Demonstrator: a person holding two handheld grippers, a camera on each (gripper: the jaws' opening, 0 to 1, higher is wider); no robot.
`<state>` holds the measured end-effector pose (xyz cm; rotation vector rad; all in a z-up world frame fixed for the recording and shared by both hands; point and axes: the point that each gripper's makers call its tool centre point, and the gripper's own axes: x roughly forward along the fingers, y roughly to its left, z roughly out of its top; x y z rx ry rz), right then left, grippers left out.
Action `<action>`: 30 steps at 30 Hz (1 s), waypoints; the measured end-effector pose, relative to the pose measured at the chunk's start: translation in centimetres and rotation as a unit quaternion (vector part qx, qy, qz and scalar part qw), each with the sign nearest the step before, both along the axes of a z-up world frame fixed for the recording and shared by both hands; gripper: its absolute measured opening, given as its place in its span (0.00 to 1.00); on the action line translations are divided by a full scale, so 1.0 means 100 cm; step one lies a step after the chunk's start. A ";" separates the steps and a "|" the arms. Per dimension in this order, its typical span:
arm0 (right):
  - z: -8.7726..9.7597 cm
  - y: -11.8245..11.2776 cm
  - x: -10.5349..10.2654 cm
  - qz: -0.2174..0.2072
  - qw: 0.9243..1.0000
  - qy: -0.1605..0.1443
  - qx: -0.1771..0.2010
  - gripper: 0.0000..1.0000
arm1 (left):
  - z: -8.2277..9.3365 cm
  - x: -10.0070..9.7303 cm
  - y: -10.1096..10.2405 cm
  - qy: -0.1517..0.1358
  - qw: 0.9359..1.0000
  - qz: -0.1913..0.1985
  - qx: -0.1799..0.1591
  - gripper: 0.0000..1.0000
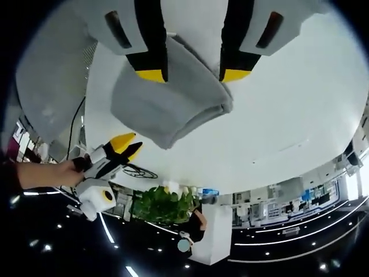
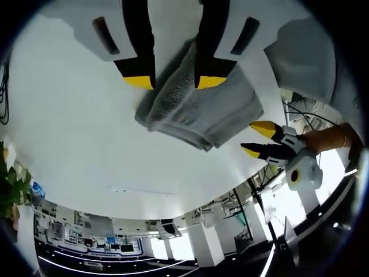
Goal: Fold the towel on the table until its edges align and the towel forms a compact rectangular stack.
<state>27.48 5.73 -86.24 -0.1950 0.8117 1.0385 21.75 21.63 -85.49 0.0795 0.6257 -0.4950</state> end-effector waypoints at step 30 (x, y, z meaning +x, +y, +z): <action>-0.023 -0.007 -0.069 0.071 0.997 0.038 -0.014 0.31 | -0.031 -0.044 -0.016 0.042 0.997 -0.050 0.028 0.41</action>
